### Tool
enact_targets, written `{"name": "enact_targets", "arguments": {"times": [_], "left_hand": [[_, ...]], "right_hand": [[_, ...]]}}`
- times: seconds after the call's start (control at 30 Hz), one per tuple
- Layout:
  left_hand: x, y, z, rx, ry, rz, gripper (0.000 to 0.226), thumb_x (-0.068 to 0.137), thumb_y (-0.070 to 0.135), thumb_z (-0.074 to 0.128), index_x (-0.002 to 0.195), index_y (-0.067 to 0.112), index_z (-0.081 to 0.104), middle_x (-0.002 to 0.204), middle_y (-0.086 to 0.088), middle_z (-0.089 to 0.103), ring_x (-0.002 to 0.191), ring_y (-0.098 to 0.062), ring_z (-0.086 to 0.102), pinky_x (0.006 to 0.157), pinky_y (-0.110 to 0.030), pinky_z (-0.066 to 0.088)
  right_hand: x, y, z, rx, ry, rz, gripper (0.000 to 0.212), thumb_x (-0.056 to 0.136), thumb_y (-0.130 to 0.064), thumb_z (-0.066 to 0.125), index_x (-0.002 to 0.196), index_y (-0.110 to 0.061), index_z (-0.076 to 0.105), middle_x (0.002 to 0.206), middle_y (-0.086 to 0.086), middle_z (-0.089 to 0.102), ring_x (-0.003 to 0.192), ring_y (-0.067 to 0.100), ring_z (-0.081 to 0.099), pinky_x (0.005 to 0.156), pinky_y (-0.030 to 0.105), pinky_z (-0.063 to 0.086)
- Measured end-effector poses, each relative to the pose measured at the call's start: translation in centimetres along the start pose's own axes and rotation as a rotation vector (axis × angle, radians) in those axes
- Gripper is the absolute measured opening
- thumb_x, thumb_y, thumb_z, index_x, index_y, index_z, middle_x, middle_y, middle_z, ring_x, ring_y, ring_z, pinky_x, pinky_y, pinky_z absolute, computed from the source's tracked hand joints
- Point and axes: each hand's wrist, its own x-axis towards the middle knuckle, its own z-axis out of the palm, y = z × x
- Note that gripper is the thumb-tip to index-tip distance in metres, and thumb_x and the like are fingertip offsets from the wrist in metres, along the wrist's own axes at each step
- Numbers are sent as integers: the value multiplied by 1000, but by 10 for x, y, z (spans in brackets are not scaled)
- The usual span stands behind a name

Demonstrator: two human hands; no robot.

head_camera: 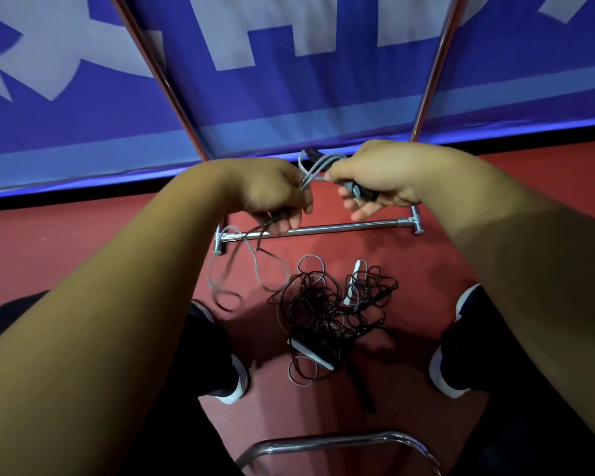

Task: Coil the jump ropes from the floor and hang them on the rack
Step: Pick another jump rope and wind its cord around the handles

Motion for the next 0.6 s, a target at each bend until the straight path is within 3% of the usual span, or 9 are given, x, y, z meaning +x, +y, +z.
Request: {"name": "enact_targets", "arguments": {"times": [0.07,0.13,0.23,0.37,0.5,0.6], "left_hand": [[2,0,2,-38,25,-5,19,109,8,43,113,7,62,75,-11,68,52,-20,62,44,-24,49],[2,1,0,-116,71,55,19,110,14,45,117,13,63,77,-10,67,55,-21,62,50,-26,52],[-2,6,-9,-219,188,198,17,108,29,55,103,17,67,76,-7,64,59,-20,56,58,-30,53],[-3,9,-16,-389,237,261,63,107,61,40,97,7,69,63,-6,47,58,-24,50,69,-35,53],[-2,7,-15,-398,233,262,49,108,55,44,82,14,55,58,-6,29,47,-23,39,69,-40,56],[-5,4,-17,-389,255,246,44,107,53,48,78,20,50,60,-5,24,48,-19,22,53,-29,42]], "right_hand": [[1,-4,1,91,17,-20,11,99,-25,70,99,-16,65,74,0,61,57,13,58,62,35,63],[3,-7,-1,186,-9,-21,9,99,-23,66,105,-18,63,72,-1,56,51,9,48,47,23,46],[5,-9,-3,226,-37,-36,10,98,-19,58,109,-20,57,75,1,52,51,8,38,41,16,21],[4,-9,0,149,16,-80,19,96,-20,63,112,-22,52,85,4,55,50,9,40,43,17,23],[2,-10,2,143,31,-89,16,96,-18,62,107,-19,51,85,4,56,51,9,42,42,19,25],[0,-13,0,221,23,-81,12,95,-15,60,101,-20,50,78,2,53,50,8,37,40,17,23]]}}
